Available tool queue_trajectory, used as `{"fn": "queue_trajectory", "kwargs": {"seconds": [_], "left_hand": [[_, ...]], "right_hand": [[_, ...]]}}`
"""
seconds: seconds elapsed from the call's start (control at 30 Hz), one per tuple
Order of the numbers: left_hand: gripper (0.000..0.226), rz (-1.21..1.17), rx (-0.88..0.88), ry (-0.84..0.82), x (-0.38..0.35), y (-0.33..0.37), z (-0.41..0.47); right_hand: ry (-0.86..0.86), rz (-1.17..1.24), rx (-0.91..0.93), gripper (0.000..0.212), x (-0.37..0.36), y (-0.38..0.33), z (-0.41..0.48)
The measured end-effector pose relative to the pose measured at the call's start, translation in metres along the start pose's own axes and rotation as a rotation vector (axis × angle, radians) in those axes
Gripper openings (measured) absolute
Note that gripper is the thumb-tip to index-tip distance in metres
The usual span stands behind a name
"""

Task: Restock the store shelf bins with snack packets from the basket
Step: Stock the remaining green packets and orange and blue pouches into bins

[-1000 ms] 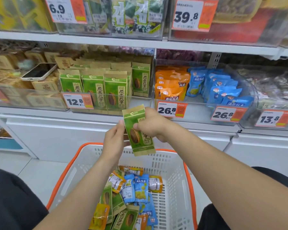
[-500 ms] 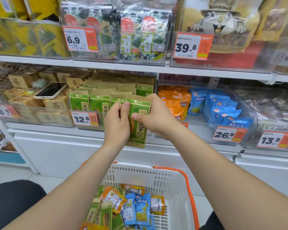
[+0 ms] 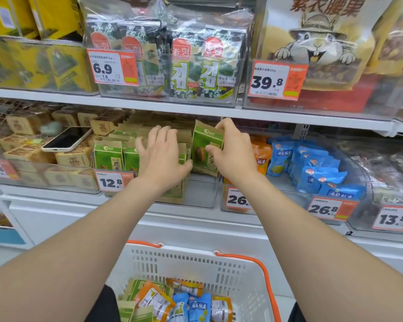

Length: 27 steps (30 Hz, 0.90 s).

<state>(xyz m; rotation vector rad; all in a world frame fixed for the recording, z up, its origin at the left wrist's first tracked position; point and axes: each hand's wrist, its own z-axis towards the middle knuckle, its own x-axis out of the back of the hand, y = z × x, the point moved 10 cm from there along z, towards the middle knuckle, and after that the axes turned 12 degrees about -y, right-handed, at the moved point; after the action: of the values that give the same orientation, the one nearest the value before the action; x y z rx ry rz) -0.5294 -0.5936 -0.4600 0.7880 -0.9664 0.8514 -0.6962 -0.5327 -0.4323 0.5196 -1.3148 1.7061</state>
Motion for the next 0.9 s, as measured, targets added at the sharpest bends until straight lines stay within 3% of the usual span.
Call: {"fn": "queue_trajectory", "kwargs": {"seconds": [0.23,0.37,0.5,0.8,0.9], "left_hand": [[0.068,0.16,-0.014,0.06,-0.015,0.005,0.01],[0.062,0.233,-0.041,0.058,-0.02,0.013,0.015],[0.055,0.241,-0.038,0.072,-0.023,0.014,0.016],[0.051,0.222,0.003,0.069,-0.024,0.011,0.016],[0.061,0.183,-0.005,0.076,-0.023,0.01,0.013]], "right_hand": [[0.024,-0.31,-0.174,0.041,-0.028,0.014,0.038],[-0.079,-0.477,-0.242,0.033,-0.045,0.018,0.049],[-0.13,-0.654,-0.215,0.045,-0.057,0.008,0.055],[-0.019,-0.674,-0.246,0.065,-0.051,0.008,0.065],[0.033,-0.774,-0.202,0.055,-0.05,-0.003,0.061]]}}
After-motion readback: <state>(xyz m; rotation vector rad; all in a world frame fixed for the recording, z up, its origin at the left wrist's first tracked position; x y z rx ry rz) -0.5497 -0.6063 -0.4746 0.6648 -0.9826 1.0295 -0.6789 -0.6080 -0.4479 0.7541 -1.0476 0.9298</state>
